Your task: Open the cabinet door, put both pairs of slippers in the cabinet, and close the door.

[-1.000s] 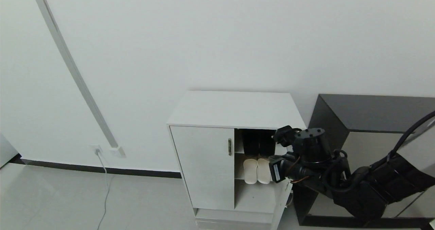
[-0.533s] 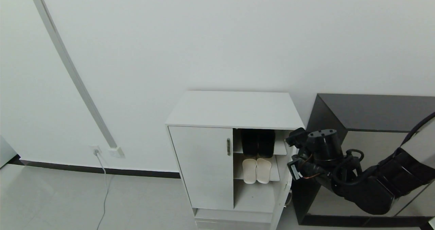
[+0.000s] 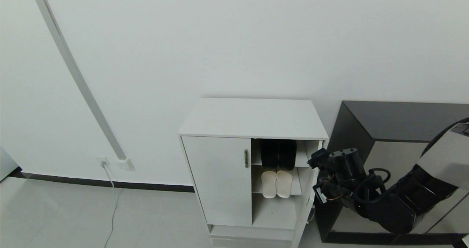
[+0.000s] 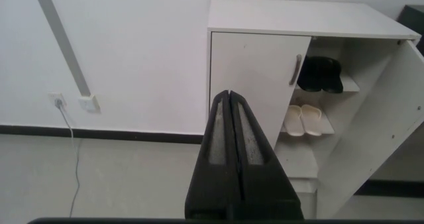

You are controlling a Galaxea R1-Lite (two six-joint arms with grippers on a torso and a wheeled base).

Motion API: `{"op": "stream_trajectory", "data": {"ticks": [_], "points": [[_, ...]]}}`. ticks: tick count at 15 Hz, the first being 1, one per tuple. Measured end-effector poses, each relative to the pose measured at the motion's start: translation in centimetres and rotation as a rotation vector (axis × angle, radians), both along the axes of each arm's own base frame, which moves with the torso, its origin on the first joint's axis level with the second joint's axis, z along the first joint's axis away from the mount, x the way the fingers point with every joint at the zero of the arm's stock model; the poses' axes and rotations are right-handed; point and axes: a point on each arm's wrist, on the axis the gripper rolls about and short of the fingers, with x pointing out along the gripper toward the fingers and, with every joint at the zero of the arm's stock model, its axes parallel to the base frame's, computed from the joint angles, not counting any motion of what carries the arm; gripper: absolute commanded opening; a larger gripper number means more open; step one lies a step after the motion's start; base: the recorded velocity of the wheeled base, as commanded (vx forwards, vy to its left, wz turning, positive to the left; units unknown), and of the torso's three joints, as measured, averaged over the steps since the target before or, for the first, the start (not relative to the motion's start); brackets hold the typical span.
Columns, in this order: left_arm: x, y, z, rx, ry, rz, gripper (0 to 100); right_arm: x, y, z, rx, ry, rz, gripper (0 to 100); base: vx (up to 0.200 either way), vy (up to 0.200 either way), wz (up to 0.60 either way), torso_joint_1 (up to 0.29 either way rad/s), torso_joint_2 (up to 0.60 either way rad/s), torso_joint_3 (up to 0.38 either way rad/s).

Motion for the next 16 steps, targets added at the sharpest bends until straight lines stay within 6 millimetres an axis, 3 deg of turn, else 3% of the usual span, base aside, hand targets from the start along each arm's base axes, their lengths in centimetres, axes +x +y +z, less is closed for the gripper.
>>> {"op": "stream_trajectory", "data": {"ticks": [4,9,12,16], "points": [[0.0,0.0,0.0,0.0,0.0,0.0,0,0.5,2.4,-0.7,0.179,-0.034,0.033,0,0.0,0.0,0.0,0.0,0.0,0.0],[0.0,0.0,0.0,0.0,0.0,0.001,0,0.5,3.3,-0.6,0.295,-0.064,0.122,0,0.0,0.0,0.0,0.0,0.0,0.0],[0.0,0.0,0.0,0.0,0.0,-0.001,0,-1.2,3.5,-0.7,0.404,-0.112,0.203,0,0.0,0.0,0.0,0.0,0.0,0.0],[0.0,0.0,0.0,0.002,0.0,-0.003,0,-4.6,2.5,-2.0,0.488,-0.141,0.333,0,0.2,0.0,0.0,0.001,0.0,0.005]]}}
